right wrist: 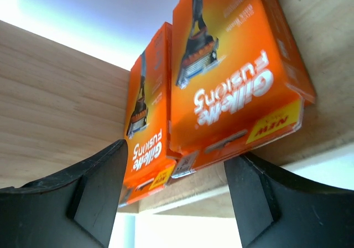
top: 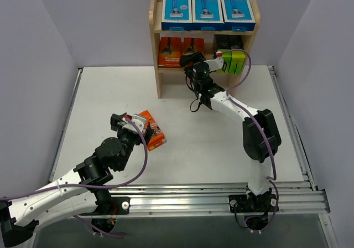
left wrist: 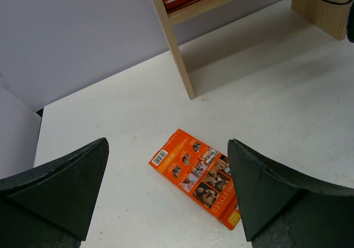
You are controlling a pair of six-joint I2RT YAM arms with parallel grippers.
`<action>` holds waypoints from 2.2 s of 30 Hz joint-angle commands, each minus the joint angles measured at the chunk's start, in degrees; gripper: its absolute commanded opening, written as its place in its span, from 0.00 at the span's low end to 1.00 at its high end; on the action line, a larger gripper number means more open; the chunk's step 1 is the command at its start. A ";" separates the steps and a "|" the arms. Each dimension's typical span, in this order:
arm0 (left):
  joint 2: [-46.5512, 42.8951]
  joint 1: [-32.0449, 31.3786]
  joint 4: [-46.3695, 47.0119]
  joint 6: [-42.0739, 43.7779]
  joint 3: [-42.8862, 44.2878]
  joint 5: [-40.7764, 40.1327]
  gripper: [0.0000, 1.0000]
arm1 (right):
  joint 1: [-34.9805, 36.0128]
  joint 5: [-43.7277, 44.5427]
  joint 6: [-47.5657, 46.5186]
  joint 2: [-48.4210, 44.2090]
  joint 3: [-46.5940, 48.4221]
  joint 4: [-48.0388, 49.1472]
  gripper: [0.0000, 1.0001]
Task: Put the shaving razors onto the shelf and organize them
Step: Place the shaving razor onto shelf
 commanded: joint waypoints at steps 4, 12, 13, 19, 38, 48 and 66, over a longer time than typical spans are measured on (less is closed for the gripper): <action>-0.48 -0.15 2.26 0.33 0.78 0.42 0.98 | 0.17 -1.31 1.26 -4.78 -3.31 -6.80 0.66; -0.39 -0.15 2.00 0.24 0.87 -0.02 0.98 | 0.34 -3.34 1.53 -7.33 -4.89 -9.97 0.62; -0.39 -0.15 2.00 0.33 0.96 -0.02 0.98 | 0.34 -3.25 1.61 -8.29 -5.51 -9.88 0.61; -0.22 -0.06 1.74 0.33 1.05 0.07 0.98 | -0.18 -3.07 2.58 -9.70 -8.41 -9.18 0.49; -1.09 -0.24 2.44 0.94 0.61 0.42 0.98 | -0.36 -2.19 2.58 -12.43 -11.57 -0.39 0.36; -0.74 -0.24 2.53 1.12 0.43 0.95 0.98 | -1.50 -2.28 4.16 -11.38 -9.82 -0.04 0.36; -0.39 -0.41 2.61 2.52 0.34 1.91 1.00 | -3.26 -2.89 5.83 -9.09 -7.97 0.76 0.35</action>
